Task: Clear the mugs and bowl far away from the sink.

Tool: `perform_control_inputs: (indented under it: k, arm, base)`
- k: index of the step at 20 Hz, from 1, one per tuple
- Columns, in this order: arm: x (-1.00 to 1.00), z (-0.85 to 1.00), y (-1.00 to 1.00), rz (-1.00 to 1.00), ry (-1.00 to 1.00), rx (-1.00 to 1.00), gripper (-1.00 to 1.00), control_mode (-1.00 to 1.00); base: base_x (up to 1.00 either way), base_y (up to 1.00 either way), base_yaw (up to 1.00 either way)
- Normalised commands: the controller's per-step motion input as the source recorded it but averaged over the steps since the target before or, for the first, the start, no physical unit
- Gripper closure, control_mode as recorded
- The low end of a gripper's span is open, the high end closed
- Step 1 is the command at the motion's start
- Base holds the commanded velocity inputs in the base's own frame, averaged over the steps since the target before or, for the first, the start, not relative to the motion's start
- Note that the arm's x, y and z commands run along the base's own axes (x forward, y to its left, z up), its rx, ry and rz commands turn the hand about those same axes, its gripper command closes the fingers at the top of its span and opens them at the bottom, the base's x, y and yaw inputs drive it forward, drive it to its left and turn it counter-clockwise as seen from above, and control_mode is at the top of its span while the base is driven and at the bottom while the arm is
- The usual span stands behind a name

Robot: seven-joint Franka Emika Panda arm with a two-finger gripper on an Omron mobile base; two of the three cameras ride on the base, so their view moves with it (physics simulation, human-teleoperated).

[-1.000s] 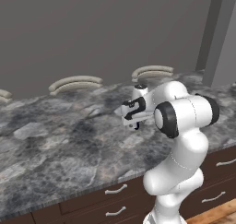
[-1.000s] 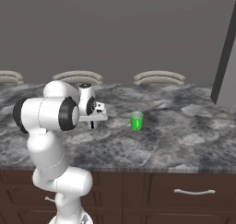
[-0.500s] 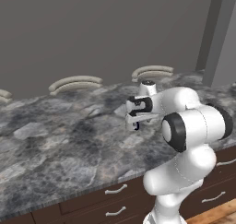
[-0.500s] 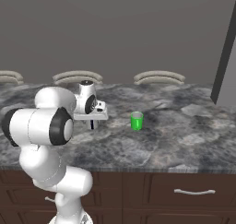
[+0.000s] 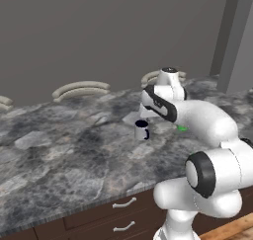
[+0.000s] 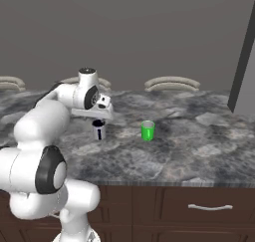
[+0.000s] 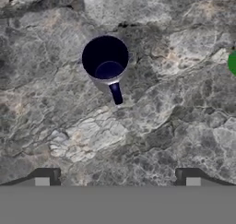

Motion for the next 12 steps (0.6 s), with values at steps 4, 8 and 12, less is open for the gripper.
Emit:
perform_control_inputs:
  k: [4,8,12]
  arm:
    - [-0.99,0.56,0.0,-0.19,-0.07,0.0,-1.0,-1.0]
    - [-0.91,0.45,0.0,-0.2,0.0,0.01,-1.0,-1.0]
    - [-0.7,0.5,0.0,-0.13,0.0,0.01,-1.0,-1.0]
  base:
    - [0.0,0.0,0.0]
    - [0.0,0.0,0.0]
    - [0.0,0.0,0.0]
